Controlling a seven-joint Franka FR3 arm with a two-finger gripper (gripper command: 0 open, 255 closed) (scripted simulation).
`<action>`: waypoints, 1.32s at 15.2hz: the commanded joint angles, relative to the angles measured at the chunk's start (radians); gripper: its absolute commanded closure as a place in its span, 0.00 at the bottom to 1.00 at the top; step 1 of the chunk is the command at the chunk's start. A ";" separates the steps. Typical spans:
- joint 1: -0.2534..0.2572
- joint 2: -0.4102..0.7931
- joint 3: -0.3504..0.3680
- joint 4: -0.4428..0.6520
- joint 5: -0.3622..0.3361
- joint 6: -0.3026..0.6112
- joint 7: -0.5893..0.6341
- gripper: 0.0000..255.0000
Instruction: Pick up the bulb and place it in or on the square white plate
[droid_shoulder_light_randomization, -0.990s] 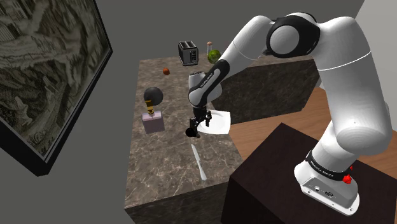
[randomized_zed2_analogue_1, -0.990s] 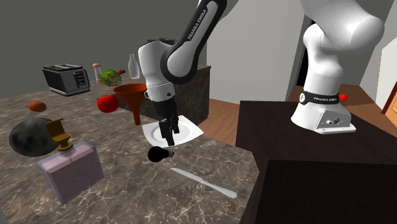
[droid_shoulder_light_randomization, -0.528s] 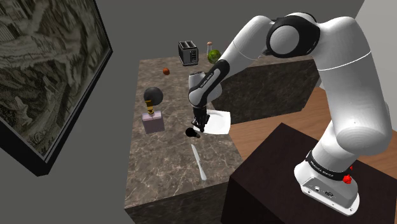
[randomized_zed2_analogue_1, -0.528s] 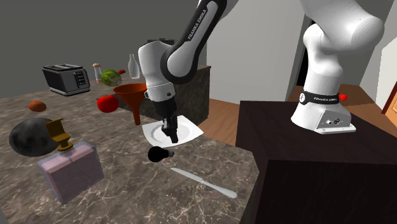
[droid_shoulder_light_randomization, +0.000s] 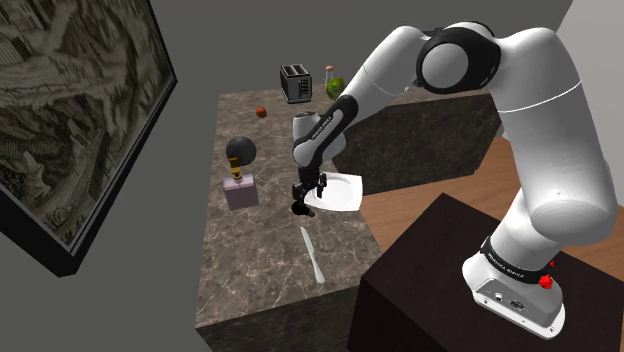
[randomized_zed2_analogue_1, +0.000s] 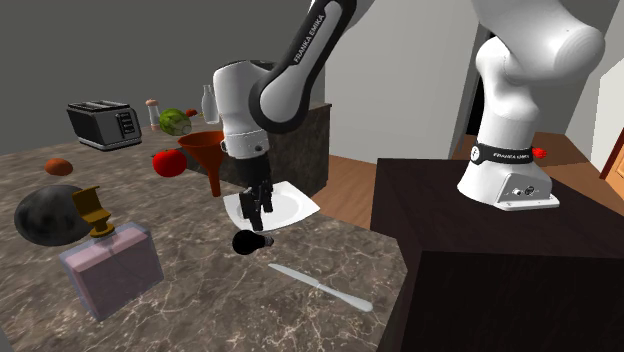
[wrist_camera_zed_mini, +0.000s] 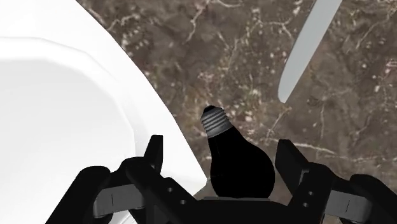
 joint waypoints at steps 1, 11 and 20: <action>0.027 0.027 -0.011 0.039 -0.004 0.054 0.047 0.00; 0.061 0.140 -0.025 0.114 -0.008 0.158 0.096 0.00; 0.061 0.139 -0.025 0.114 -0.008 0.158 0.096 1.00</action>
